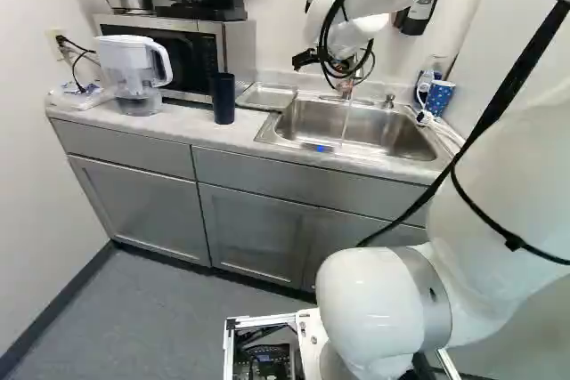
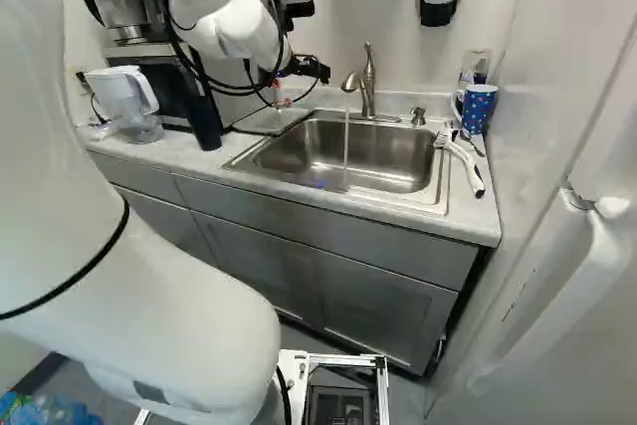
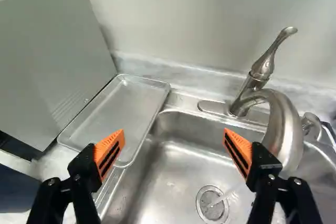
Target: Rinse the cup and place it in the tray
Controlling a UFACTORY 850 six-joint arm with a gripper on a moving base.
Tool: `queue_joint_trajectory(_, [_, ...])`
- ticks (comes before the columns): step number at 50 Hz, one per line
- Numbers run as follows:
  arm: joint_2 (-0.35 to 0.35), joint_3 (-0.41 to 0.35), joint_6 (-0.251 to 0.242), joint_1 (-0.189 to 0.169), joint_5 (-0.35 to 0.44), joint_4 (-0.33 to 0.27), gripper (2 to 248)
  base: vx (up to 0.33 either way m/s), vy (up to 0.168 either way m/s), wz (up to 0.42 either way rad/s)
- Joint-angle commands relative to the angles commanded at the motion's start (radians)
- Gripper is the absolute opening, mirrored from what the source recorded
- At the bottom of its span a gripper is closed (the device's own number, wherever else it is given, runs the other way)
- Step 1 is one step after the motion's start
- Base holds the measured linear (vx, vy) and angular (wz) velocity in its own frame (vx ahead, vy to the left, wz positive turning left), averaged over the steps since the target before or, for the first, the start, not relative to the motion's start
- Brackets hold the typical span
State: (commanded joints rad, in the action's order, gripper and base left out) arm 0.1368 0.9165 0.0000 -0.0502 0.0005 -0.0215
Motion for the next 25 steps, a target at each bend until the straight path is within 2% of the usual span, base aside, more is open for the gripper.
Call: queue_joint_trajectory(25, [0.000, 0.000, 0.000, -0.001, -0.162, 0.000, 247, 0.000, 0.000, 0.000])
